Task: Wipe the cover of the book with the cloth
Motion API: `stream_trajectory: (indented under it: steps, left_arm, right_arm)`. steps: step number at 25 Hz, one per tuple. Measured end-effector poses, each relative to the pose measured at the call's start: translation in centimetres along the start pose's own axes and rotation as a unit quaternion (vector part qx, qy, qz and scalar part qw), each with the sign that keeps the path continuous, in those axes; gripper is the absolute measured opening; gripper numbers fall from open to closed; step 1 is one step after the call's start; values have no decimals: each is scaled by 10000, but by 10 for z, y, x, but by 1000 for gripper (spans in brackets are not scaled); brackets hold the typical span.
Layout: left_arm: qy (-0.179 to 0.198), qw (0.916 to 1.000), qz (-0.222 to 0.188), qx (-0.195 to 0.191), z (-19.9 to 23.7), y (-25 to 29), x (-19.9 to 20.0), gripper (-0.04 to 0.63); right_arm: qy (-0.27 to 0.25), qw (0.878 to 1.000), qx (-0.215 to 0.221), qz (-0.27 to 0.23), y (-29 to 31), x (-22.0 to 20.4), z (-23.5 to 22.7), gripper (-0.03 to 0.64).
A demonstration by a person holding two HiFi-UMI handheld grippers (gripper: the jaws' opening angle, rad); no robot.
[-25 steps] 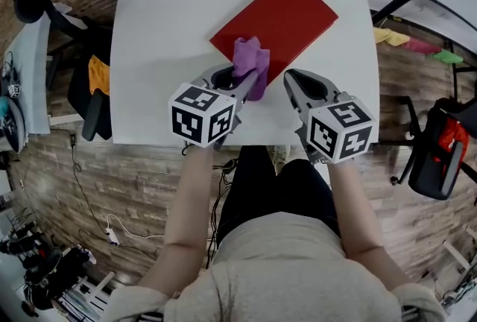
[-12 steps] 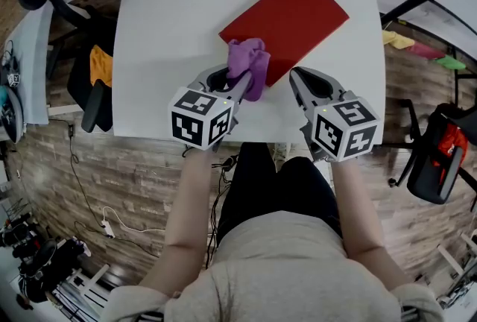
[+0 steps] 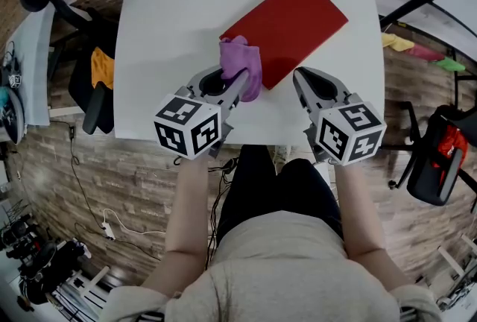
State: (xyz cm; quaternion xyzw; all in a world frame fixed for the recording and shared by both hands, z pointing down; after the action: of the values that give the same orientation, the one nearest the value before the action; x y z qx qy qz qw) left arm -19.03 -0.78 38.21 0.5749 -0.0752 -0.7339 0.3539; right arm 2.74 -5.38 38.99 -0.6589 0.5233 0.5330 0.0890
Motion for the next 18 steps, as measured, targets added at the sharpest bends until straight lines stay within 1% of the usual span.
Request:
stream_trajectory:
  steps: [5, 8, 11, 15, 18]
  left_arm:
    - [-25, 9992, -373, -136, -1, -5, 20, 107]
    - [3, 9981, -589, -174, -5, -7, 30, 107]
    - [45, 9973, -708, -199, -6, -8, 42, 107]
    - [148, 9961, -833, -234, -9, -6, 59, 107]
    - [252, 9947, -959, -285, -13, -8, 73, 107]
  right_arm:
    - [-108, 9998, -13, -192, -6, 14, 1, 25]
    - [-167, 9994, 91, -292, -11, 23, 2, 23]
    - [-143, 9988, 236, -409, -14, 35, 5, 23]
    - [-322, 9981, 318, -406, -15, 46, 11, 23]
    - [-417, 9972, 359, -510, -18, 56, 15, 21]
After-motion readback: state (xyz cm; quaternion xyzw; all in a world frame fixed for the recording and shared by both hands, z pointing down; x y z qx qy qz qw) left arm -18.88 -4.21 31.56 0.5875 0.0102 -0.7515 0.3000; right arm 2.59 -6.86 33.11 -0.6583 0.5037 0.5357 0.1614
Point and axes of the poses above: the fingertips, and each gripper's own axes: y forward along the fingers, z to its left, x out of its top, the point moved 9 cm from there along -y, backward along the fingers, and after that the axes turned 3 degrees about x, right-handed, at the moved point
